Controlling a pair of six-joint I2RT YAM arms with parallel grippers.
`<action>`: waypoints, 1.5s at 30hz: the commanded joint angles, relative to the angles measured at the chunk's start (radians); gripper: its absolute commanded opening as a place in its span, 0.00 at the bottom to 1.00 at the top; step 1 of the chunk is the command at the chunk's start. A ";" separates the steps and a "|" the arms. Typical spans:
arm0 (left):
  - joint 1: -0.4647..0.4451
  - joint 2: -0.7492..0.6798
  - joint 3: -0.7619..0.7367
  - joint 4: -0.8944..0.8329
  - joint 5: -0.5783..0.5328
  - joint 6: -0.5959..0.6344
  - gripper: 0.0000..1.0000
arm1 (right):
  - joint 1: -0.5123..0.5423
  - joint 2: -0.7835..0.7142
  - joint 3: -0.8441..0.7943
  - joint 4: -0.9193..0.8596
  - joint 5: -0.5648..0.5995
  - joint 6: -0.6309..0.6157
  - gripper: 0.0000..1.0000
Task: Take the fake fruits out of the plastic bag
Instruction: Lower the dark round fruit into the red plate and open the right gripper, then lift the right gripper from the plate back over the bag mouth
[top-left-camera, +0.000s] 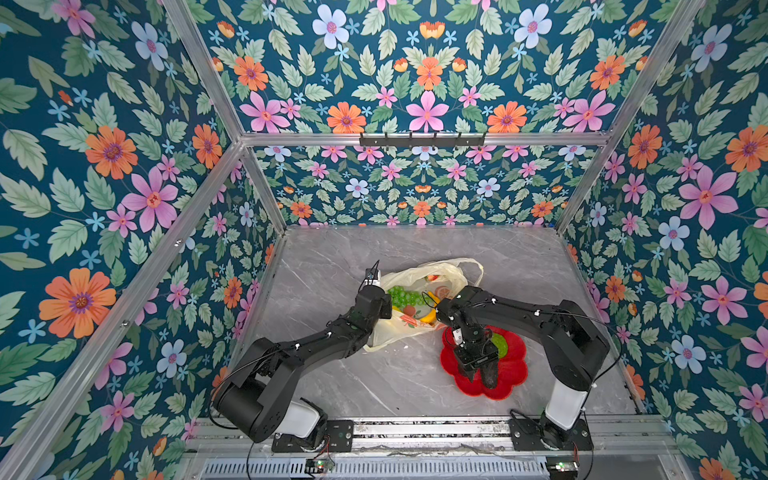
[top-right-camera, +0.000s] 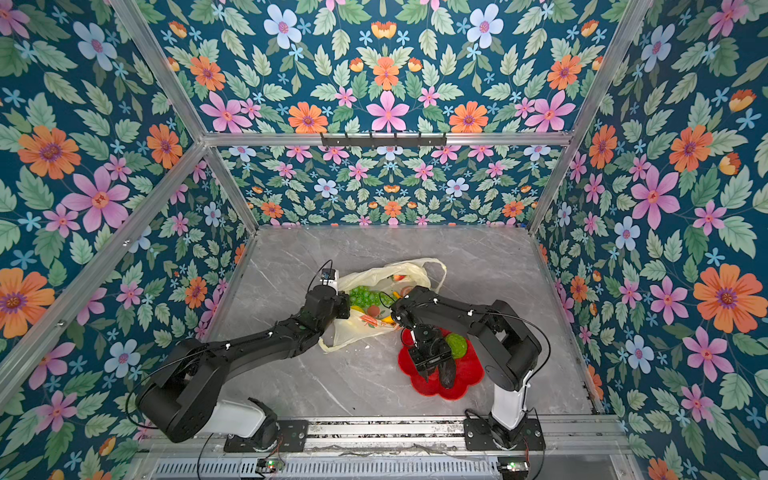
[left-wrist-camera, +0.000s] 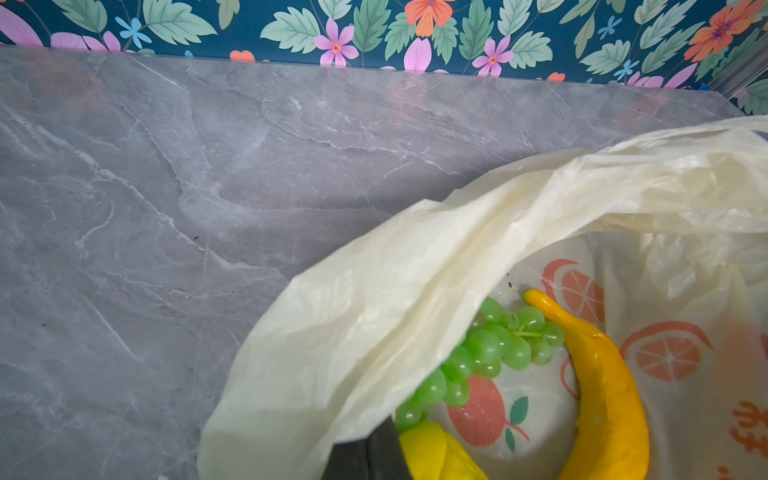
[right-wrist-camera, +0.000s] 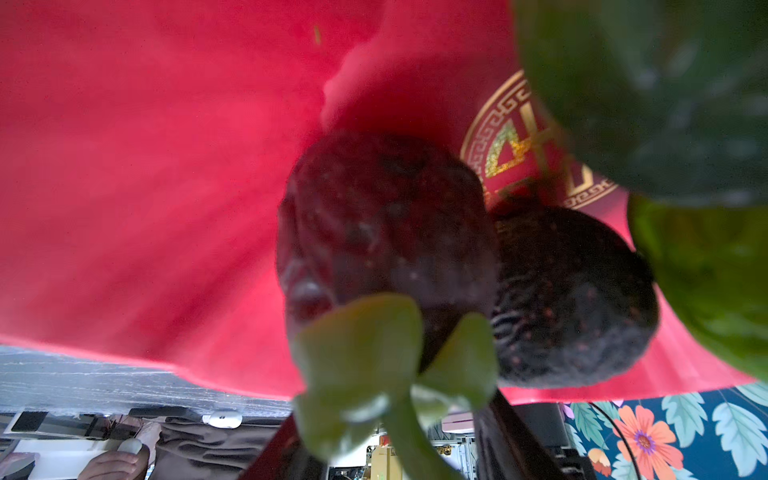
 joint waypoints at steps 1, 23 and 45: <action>0.001 -0.002 0.008 0.005 -0.005 0.014 0.00 | 0.001 -0.013 0.013 -0.014 0.014 0.005 0.54; 0.001 -0.006 0.009 0.006 -0.003 0.013 0.00 | -0.030 -0.127 0.144 0.158 0.178 0.145 0.58; -0.003 -0.041 -0.015 0.052 0.091 -0.017 0.00 | -0.116 0.233 0.396 0.827 0.324 0.380 0.41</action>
